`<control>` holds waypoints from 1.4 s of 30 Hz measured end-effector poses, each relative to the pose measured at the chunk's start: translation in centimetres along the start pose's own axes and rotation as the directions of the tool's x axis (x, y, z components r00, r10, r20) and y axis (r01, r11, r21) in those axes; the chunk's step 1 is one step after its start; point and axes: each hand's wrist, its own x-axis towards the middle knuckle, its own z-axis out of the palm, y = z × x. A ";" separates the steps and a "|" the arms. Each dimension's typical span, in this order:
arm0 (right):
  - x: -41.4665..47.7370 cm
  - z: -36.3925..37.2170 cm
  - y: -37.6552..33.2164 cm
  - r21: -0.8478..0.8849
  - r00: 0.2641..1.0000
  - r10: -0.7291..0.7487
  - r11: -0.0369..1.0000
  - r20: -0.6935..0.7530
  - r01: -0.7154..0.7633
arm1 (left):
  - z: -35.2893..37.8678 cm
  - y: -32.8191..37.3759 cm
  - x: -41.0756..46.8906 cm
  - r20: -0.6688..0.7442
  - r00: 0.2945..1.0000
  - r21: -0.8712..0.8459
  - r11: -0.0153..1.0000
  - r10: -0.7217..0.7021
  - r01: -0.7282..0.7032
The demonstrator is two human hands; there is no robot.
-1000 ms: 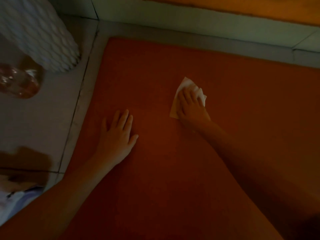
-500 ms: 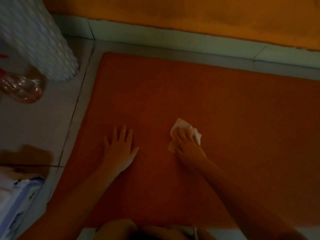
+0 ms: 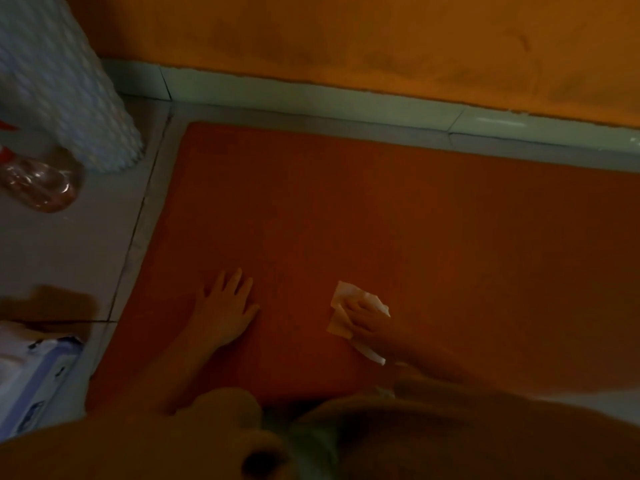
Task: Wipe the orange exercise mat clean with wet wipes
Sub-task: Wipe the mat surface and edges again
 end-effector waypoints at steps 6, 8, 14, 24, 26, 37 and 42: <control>1.9 -0.6 1.9 0.302 0.960 -0.097 0.953 0.262 0.013 | 0.5 0.7 -0.1 -0.056 0.997 0.000 0.999 -0.051 0.051; 1.4 -0.2 0.9 0.485 0.976 0.057 0.861 0.209 -0.154 | 0.5 1.3 0.3 -0.061 0.994 -0.052 0.995 -0.090 0.087; -5.9 3.2 0.2 0.582 0.982 0.078 0.797 0.169 -0.163 | 0.2 5.3 1.5 -0.120 0.952 -0.202 0.946 -0.280 0.253; -5.3 3.9 2.2 0.518 0.940 0.224 0.789 0.258 -0.330 | 0.6 6.4 1.4 -0.270 0.931 -0.252 0.951 -0.247 0.179; -6.0 3.5 1.2 0.536 0.960 0.187 0.799 0.209 -0.272 | 0.4 6.6 1.3 -0.271 0.932 -0.259 0.951 -0.241 0.170; -6.6 3.9 5.5 0.497 0.940 0.205 0.806 0.274 -0.321 | -0.5 9.3 2.0 -0.262 0.950 -0.222 0.969 -0.169 0.111; -1.5 3.9 5.7 0.482 0.944 0.214 0.818 0.252 -0.315 | 0.9 9.5 2.6 -0.255 0.955 -0.191 0.976 -0.151 0.103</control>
